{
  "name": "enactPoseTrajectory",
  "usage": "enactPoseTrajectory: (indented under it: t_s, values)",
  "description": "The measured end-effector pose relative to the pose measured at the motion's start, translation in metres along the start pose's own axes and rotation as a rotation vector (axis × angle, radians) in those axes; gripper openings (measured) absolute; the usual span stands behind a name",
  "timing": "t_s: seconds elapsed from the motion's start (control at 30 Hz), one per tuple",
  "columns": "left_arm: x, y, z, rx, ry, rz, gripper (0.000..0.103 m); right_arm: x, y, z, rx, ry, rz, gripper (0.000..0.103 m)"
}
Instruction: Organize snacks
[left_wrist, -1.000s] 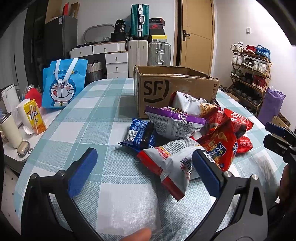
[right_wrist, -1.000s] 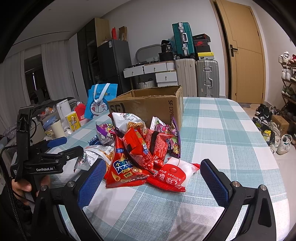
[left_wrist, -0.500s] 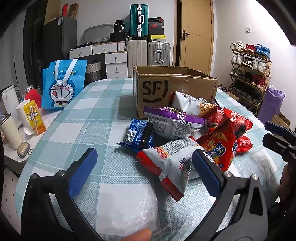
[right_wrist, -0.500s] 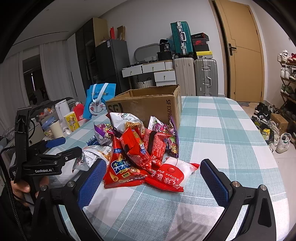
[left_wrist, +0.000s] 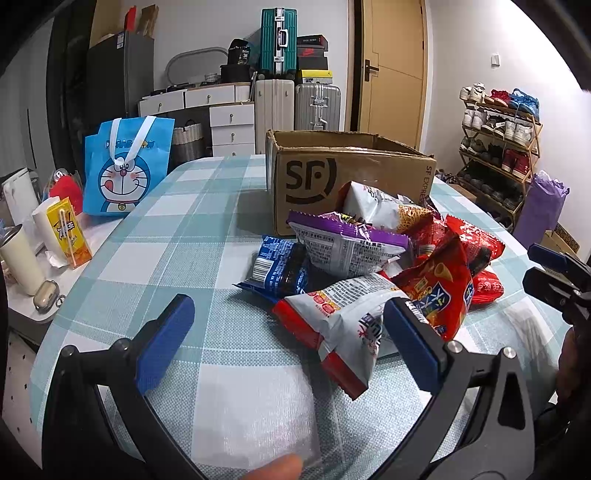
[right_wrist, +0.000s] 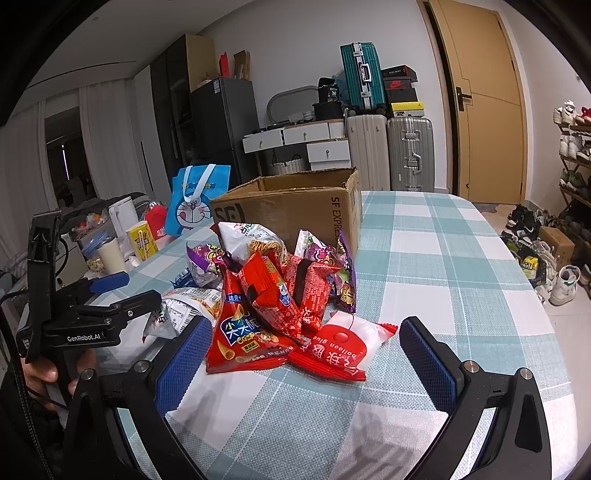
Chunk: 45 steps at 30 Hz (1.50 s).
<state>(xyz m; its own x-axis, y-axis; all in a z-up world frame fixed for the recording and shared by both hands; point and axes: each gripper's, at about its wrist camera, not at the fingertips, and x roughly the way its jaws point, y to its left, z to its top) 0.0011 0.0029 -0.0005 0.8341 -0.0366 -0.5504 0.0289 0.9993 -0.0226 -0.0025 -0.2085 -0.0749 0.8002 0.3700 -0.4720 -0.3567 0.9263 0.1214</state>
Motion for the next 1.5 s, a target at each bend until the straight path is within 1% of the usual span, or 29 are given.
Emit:
enactPoseTrajectory:
  t_s: [0.43, 0.6, 0.83, 1.0, 1.1, 1.17, 1.33, 1.4, 1.5]
  values:
    - [-0.004, -0.003, 0.001, 0.007, 0.004, -0.008, 0.102, 0.000, 0.000, -0.001, 0.000, 0.004, -0.004, 0.103]
    - [-0.004, -0.005, 0.002, 0.010, 0.010, -0.018, 0.102, 0.000, -0.005, 0.000, 0.010, 0.008, -0.033, 0.103]
    - [-0.008, -0.009, 0.004, 0.017, 0.009, -0.032, 0.102, 0.005, -0.008, 0.004, 0.023, 0.036, -0.073, 0.103]
    - [-0.006, -0.011, 0.007, 0.032, 0.029, -0.039, 0.102, 0.012, -0.008, 0.008, 0.015, 0.076, -0.085, 0.103]
    - [-0.004, -0.013, 0.009, 0.032, 0.039, -0.051, 0.102, 0.021, -0.014, 0.008, 0.048, 0.128, -0.090, 0.103]
    - [-0.002, -0.013, 0.010, 0.030, 0.047, -0.059, 0.102, 0.024, -0.018, 0.008, 0.069, 0.139, -0.074, 0.103]
    - [0.006, -0.015, 0.013, 0.030, 0.072, -0.061, 0.102, 0.036, -0.020, 0.013, 0.056, 0.185, -0.125, 0.103]
    - [0.008, -0.018, 0.013, 0.044, 0.073, -0.052, 0.102, 0.045, -0.025, 0.014, 0.076, 0.221, -0.136, 0.103]
    - [0.012, -0.022, 0.013, 0.048, 0.088, -0.069, 0.102, 0.058, -0.032, 0.012, 0.095, 0.278, -0.158, 0.103]
